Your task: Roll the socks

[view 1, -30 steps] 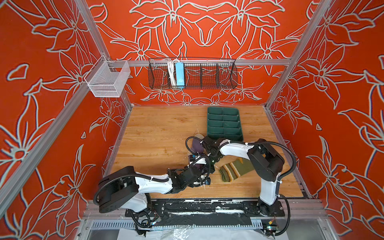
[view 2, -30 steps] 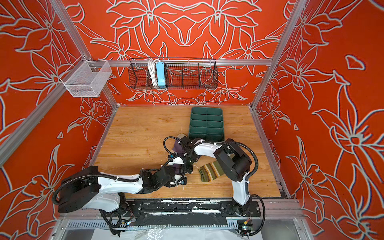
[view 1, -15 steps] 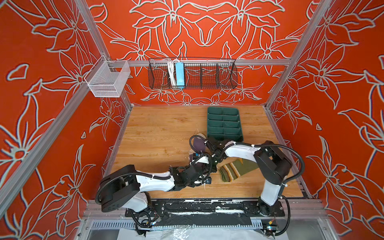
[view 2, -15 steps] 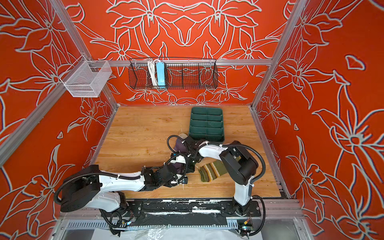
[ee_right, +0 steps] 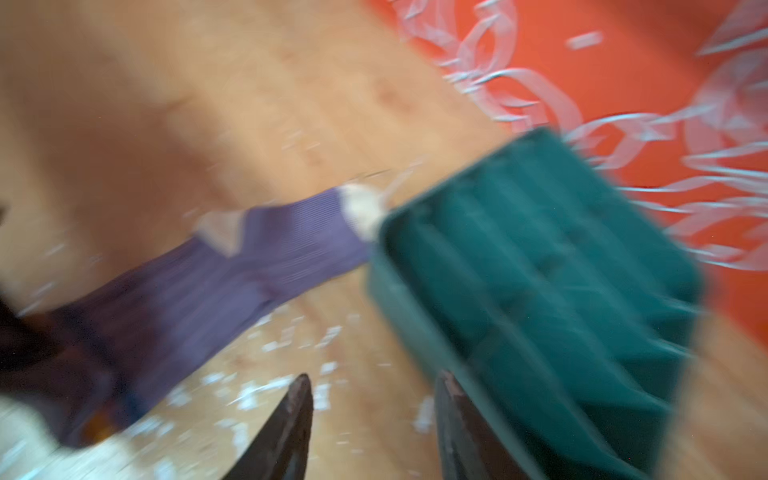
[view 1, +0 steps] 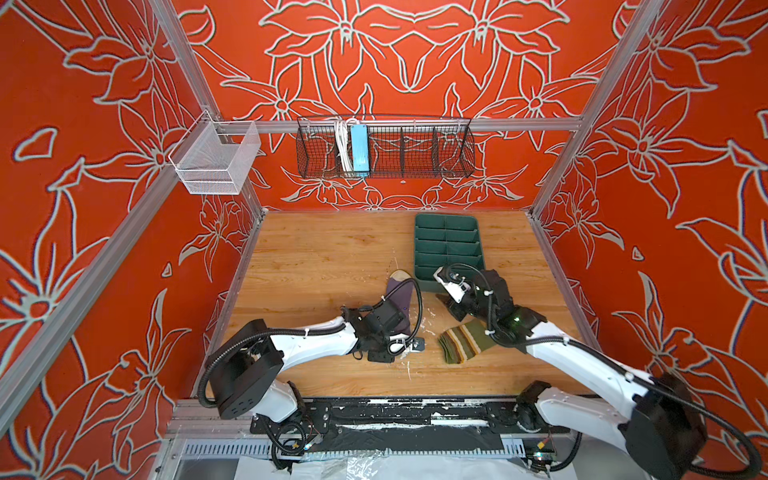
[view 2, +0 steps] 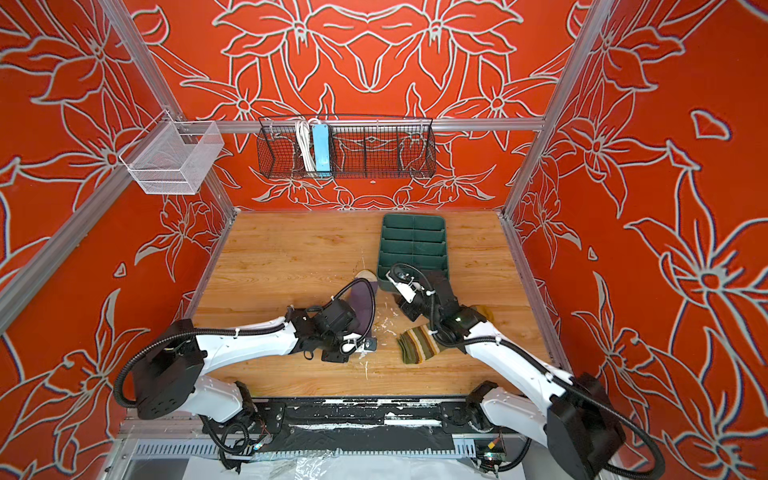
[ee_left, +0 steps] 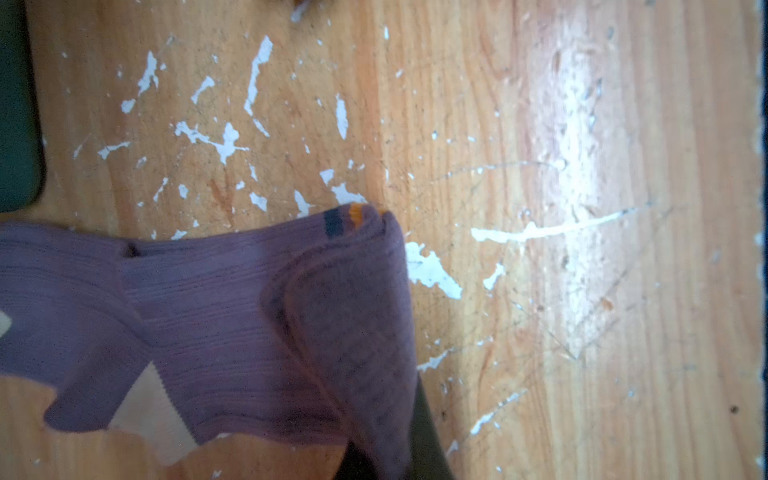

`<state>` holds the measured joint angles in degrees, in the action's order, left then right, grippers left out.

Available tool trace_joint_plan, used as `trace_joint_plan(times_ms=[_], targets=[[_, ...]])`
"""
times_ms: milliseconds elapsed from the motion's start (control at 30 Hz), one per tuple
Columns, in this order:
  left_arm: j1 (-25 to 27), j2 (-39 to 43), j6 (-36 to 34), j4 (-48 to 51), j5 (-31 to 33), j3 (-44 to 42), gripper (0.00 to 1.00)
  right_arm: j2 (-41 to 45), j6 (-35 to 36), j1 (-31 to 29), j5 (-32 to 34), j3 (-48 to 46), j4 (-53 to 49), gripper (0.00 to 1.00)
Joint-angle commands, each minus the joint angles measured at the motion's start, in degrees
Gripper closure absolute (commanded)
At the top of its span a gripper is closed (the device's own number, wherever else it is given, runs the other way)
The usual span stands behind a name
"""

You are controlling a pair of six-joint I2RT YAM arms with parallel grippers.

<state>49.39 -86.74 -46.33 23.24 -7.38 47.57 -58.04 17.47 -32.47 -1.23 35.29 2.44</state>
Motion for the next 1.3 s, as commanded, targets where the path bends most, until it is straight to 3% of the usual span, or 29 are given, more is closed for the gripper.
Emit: trace_joint_plan(times_ms=[0,133,233,367,467,567,733,900,1167,1267], targets=[[-2.2,-5.4,0.5,13.0,-10.7,6.2,1.00,7.9,2.0,0.0,6.6,-2.7,6.3,0.52],[-5.0,-13.5,2.4,21.5,-15.8,15.2,1.00,14.5,12.6,-0.8,-3.5,-3.1,-3.0,0.52],[-6.1,-18.2,3.7,25.9,-18.3,20.1,1.00,18.4,24.7,-4.1,-8.1,-2.1,-15.4,0.52],[-6.2,-21.1,5.7,27.3,-17.9,22.4,1.00,23.8,38.6,-11.9,-7.9,-3.9,-22.6,0.51],[-6.4,-21.5,6.5,27.5,-18.0,22.7,1.00,23.5,43.3,-17.4,-5.6,-4.8,-25.4,0.49],[-6.5,-21.5,7.3,27.4,-17.6,22.7,1.00,19.2,44.0,-23.4,-2.6,-5.5,-25.2,0.49],[-6.6,-21.2,7.6,27.1,-17.0,22.2,1.00,8.3,39.8,-31.0,-0.2,-9.0,-11.1,0.49],[-6.8,-21.8,7.5,27.5,-17.0,23.0,1.00,-3.6,36.6,-32.1,-0.7,-12.0,5.0,0.49],[-6.9,-21.8,7.5,27.4,-17.3,23.2,1.00,-20.2,35.8,-31.9,6.8,-12.3,21.7,0.52],[-6.9,-22.0,7.2,27.7,-17.7,23.3,1.00,-23.6,36.4,-31.7,7.8,-12.1,23.1,0.57]])
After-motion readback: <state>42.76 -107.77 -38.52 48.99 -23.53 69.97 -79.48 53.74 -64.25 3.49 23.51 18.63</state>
